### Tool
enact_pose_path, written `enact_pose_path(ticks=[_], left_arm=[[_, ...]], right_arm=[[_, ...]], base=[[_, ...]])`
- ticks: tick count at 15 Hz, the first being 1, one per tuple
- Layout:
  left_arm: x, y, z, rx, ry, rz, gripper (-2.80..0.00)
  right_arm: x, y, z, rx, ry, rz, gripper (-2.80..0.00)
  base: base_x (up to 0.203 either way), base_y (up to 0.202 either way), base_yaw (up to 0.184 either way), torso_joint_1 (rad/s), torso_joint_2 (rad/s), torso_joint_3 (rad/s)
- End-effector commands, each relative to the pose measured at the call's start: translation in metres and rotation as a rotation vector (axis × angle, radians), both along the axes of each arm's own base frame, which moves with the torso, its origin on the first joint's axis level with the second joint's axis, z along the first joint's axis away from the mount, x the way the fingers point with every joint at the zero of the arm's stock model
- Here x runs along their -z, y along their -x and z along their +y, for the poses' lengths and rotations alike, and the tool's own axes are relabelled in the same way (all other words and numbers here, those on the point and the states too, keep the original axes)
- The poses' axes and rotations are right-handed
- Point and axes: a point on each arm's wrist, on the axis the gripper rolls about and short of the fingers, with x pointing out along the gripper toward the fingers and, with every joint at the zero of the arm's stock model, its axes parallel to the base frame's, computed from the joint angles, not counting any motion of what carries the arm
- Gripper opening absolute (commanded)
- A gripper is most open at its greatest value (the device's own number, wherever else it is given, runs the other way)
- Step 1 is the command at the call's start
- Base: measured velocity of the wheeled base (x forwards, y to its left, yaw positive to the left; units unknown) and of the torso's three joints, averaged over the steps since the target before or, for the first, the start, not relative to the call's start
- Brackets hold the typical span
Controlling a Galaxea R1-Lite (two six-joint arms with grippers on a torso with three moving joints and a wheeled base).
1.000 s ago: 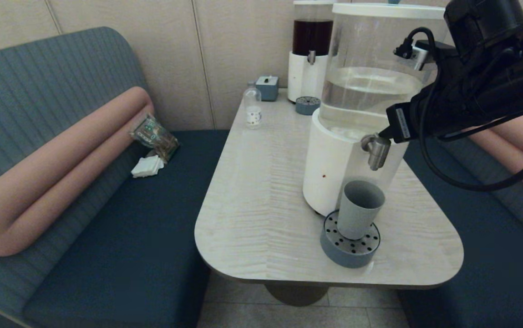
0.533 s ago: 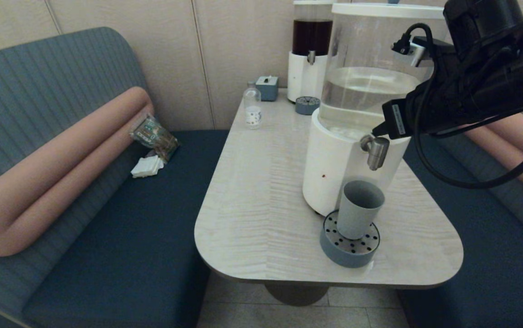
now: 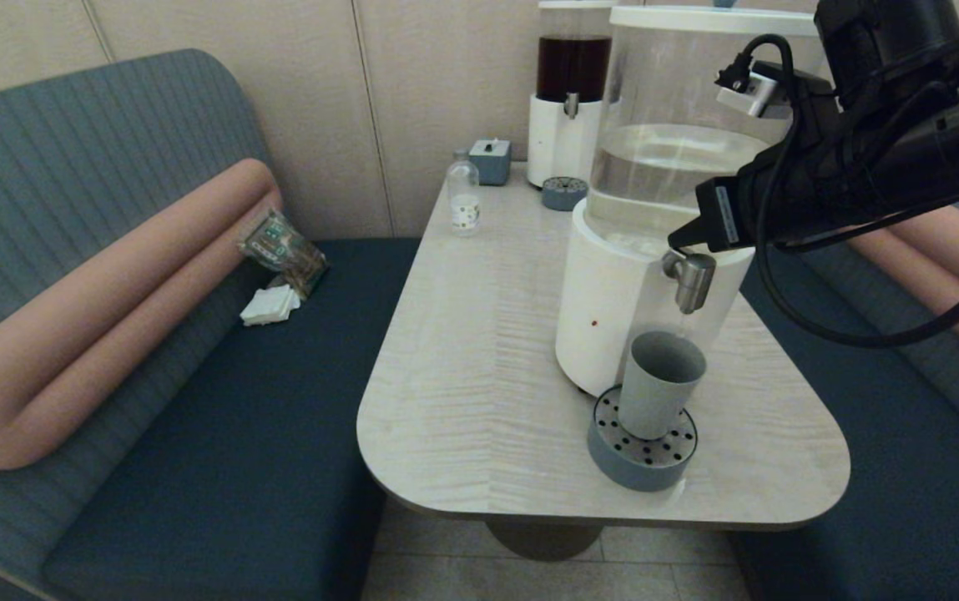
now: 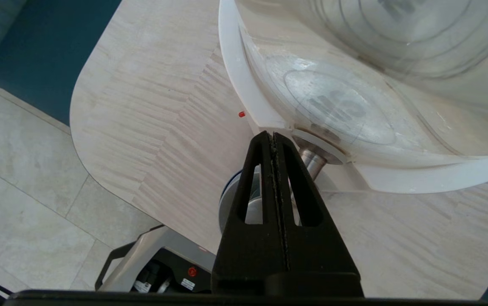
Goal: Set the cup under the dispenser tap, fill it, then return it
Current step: Turn on the faucet
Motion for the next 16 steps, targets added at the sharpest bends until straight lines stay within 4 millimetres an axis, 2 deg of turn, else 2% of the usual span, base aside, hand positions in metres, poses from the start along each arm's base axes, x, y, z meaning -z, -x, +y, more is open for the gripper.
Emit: enact_pose_path(ticks=[1,16], left_arm=[[0.0002,-0.0001,0.0,0.0,0.0,0.001,-2.8],[0.0002,-0.0001,0.0,0.0,0.0,0.0,-2.8]], right_arm=[[0.0017,-0.0003,0.0003,-0.005,0.002,0.012,-2.8],[0.0044,0.0036,0.0004,-0.046,-0.011,0.06,-2.8]], base=[[0.0,0.0,0.0,0.0,0.0,0.0],[0.0,0.0,0.0,0.0,0.0,0.0]])
